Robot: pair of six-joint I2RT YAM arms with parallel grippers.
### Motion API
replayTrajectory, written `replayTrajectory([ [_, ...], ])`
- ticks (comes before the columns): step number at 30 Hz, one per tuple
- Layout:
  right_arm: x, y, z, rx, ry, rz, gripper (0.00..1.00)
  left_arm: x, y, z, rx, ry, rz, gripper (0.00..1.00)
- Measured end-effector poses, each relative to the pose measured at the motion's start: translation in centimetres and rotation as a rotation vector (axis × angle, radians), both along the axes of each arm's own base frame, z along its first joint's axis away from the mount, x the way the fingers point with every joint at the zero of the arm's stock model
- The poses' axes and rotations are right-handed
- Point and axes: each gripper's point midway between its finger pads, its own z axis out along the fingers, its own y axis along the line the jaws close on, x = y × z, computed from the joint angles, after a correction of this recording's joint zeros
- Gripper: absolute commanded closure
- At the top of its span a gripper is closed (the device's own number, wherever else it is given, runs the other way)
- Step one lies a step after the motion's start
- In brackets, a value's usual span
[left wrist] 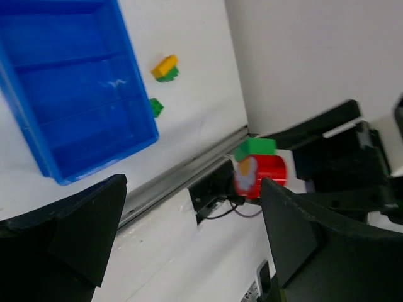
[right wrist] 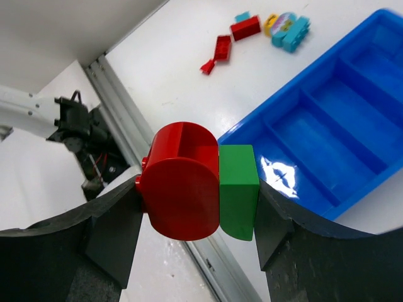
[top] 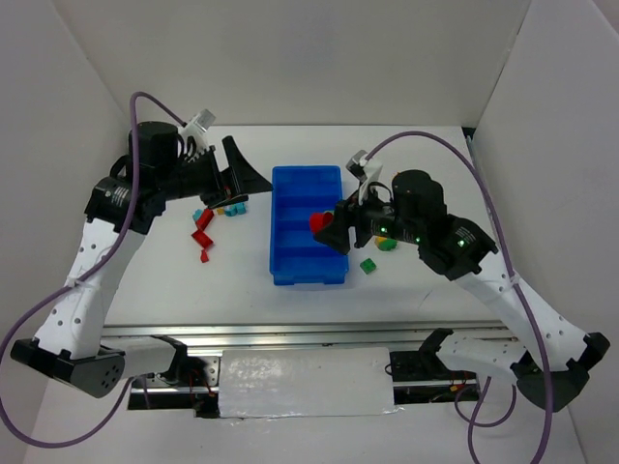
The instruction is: Sort the legos into containers by color
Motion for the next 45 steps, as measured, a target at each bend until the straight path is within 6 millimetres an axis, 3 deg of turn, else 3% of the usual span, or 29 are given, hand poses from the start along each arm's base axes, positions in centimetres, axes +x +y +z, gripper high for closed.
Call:
replayTrajectory([
  [4,-0.8,1.7,-1.2,-0.027,0.02,0.056,0.97,-1.7,-1.9,0.1,-0.063,0.02,-0.082,0.02],
  [12,-1.6,4.3,-3.1,-0.088,0.038,0.1,0.96,-5.1,-6.1,-3.6,-0.074,0.14,-0.247,0.08],
  [20,-1.1,4.9,-1.9,-0.075,0.014,0.083,0.94,-6.2,-7.3,-4.2,-0.07,0.145,-0.3,0.17],
  [23,-1.5,5.4,-1.6,-0.069,0.015,0.097,0.94,-6.6,-7.5,-4.6,-0.065,0.153,-0.314,0.32],
  [24,-1.6,5.6,-1.6,-0.068,0.015,0.102,0.94,-6.7,-7.6,-4.7,-0.065,0.156,-0.316,0.42],
  [25,-1.6,5.7,-1.6,-0.07,0.014,0.1,0.94,-6.8,-7.7,-4.8,-0.065,0.16,-0.32,0.62],
  [27,-1.4,5.8,-2.1,-0.087,0.015,0.089,0.94,-6.8,-7.8,-4.8,-0.064,0.161,-0.316,0.83],
  [28,-1.3,5.9,-2.3,-0.095,0.016,0.085,0.93,-6.8,-7.8,-4.9,-0.061,0.168,-0.314,1.0],
  [30,-1.2,6.0,-2.6,-0.101,0.028,0.074,0.75,-6.5,-7.8,-5.4,-0.047,0.17,-0.311,1.0],
  [31,-1.2,6.0,-2.7,-0.1,0.035,0.068,0.54,-6.5,-7.8,-5.5,-0.044,0.169,-0.312,1.0],
  [32,-1.2,6.0,-2.7,-0.098,0.04,0.065,0.03,-6.5,-7.8,-5.5,-0.042,0.167,-0.314,1.0],
  [38,-1.6,6.9,-2.0,-0.005,0.067,0.061,0.0,-6.4,-7.5,-5.0,-0.021,0.097,-0.317,1.0],
  [45,-3.3,4.7,-2.5,0.062,0.099,0.026,0.0,-5.9,-6.8,-4.0,0.021,-0.011,-0.312,1.0],
])
